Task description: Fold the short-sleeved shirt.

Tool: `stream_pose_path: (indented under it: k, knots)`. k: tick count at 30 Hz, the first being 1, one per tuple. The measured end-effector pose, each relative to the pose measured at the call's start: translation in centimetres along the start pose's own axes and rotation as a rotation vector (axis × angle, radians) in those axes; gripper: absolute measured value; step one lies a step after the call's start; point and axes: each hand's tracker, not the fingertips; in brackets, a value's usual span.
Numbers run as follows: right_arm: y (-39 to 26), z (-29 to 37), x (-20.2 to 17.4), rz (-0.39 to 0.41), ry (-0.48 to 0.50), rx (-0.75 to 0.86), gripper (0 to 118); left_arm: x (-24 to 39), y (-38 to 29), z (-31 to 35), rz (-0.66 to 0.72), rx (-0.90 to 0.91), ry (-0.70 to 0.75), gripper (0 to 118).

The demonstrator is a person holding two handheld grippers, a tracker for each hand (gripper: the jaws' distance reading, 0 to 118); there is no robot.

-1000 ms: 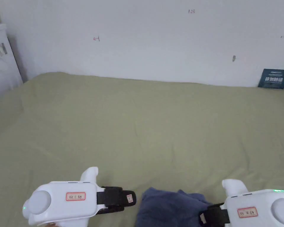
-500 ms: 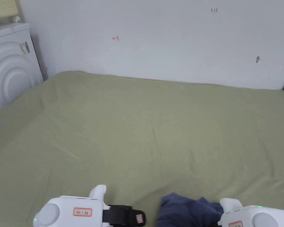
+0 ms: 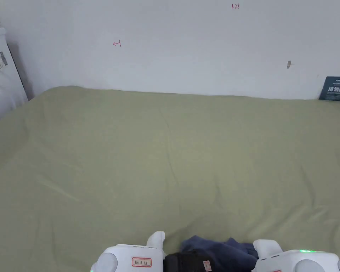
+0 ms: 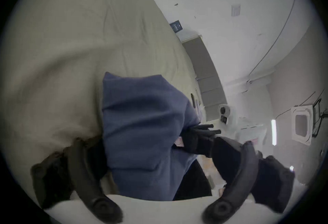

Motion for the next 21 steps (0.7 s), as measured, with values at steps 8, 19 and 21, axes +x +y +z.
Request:
stream_pose_path:
  k: [8, 19, 21]
  knots:
    - [-0.3, 0.4, -1.7, -0.002, -0.032, 0.040, 0, -1.0, 0.6, 1.7, 0.008, -0.030, 0.115, 26]
    - [2.3, 2.4, -12.9, 0.126, 0.020, 0.137, 0, -3.4, 2.9, 13.4, 0.000, 0.028, 0.165, 26]
    - [2.9, 2.2, -16.3, 0.145, 0.065, 0.181, 0, -4.8, 3.4, 17.5, -0.003, 0.047, 0.210, 26]
